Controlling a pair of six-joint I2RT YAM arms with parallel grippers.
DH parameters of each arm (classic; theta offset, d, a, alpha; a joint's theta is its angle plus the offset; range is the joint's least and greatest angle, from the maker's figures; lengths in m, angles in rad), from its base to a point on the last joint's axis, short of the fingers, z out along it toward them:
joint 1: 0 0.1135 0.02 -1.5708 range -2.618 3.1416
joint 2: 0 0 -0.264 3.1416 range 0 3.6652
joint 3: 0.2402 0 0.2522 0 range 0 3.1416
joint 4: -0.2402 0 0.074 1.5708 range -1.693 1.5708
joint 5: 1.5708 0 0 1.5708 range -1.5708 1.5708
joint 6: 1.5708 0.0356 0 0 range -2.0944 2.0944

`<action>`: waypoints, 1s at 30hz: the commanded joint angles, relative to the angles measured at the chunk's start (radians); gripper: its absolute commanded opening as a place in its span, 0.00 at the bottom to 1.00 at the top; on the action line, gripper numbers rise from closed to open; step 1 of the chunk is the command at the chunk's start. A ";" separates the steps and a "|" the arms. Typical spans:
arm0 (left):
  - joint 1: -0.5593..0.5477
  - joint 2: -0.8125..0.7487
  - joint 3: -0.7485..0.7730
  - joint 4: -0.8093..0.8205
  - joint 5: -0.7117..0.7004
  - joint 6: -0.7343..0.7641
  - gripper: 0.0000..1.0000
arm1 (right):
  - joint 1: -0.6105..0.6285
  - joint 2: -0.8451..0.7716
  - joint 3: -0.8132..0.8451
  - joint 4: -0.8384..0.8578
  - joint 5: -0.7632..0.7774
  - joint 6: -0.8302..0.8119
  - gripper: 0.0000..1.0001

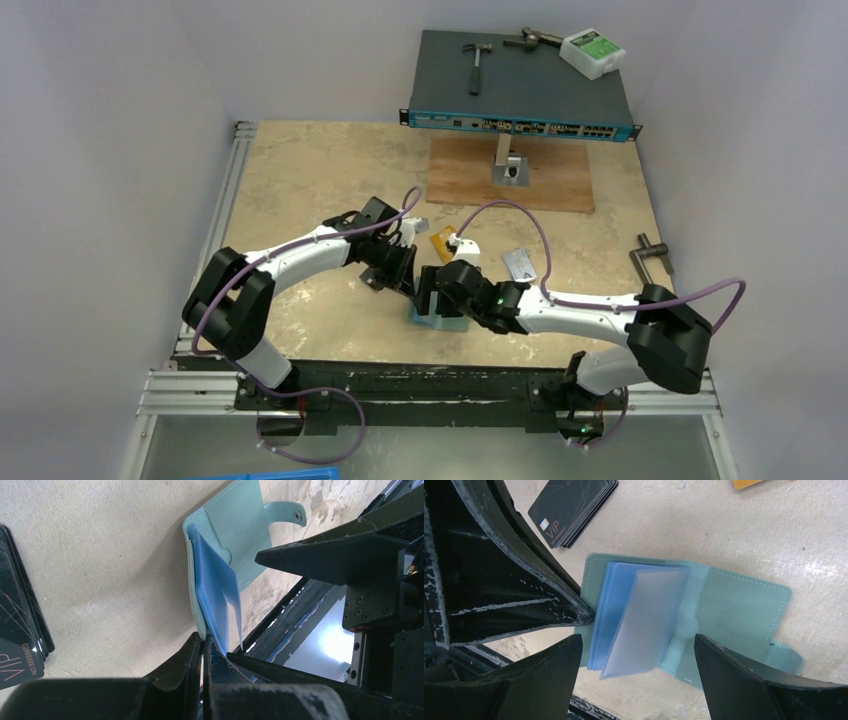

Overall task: Put the credit cards into the card holder
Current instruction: Open the card holder at the center of the board.

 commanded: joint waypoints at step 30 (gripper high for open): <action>-0.009 -0.021 0.033 0.007 0.011 -0.003 0.00 | 0.012 -0.002 -0.008 -0.127 0.113 -0.011 0.68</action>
